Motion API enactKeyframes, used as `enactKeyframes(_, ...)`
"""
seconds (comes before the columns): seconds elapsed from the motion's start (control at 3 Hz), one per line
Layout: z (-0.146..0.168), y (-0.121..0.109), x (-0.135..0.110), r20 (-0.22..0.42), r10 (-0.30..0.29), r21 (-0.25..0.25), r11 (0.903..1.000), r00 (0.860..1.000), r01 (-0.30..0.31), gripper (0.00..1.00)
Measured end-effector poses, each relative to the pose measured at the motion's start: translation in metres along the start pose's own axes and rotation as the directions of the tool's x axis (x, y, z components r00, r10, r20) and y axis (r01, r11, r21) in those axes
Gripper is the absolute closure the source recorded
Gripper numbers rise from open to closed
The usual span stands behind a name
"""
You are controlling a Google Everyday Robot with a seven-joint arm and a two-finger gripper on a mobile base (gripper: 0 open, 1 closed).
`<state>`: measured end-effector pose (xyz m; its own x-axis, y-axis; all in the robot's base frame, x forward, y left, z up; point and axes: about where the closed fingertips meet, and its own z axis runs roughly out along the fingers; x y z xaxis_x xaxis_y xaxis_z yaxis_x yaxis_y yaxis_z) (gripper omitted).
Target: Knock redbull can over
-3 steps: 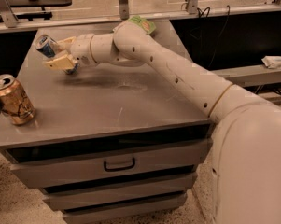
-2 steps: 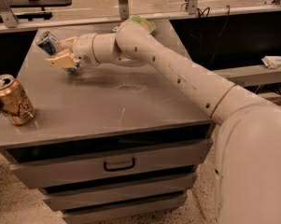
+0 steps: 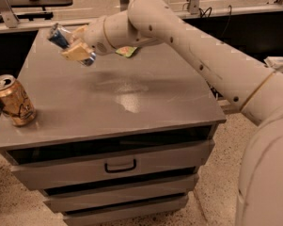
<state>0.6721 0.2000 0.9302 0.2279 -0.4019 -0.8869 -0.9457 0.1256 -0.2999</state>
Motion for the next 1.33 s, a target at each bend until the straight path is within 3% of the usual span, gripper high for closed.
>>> enactKeyframes(0.33,-0.039,0.004,0.017,-0.184,-0.048,-0.061,0.9975,0.982,0.037,1.00)
enactKeyframes(0.67,-0.063,0.018,0.046,-0.322,-0.063,-0.154,0.9879,0.945,0.014,1.00)
enactKeyframes(1.0,-0.082,0.037,0.081,-0.438,-0.061,-0.236,0.9706,0.897,-0.049,1.00)
enactKeyframes(1.33,-0.095,0.046,0.105,-0.511,-0.043,-0.260,0.9598,0.859,-0.106,0.85)
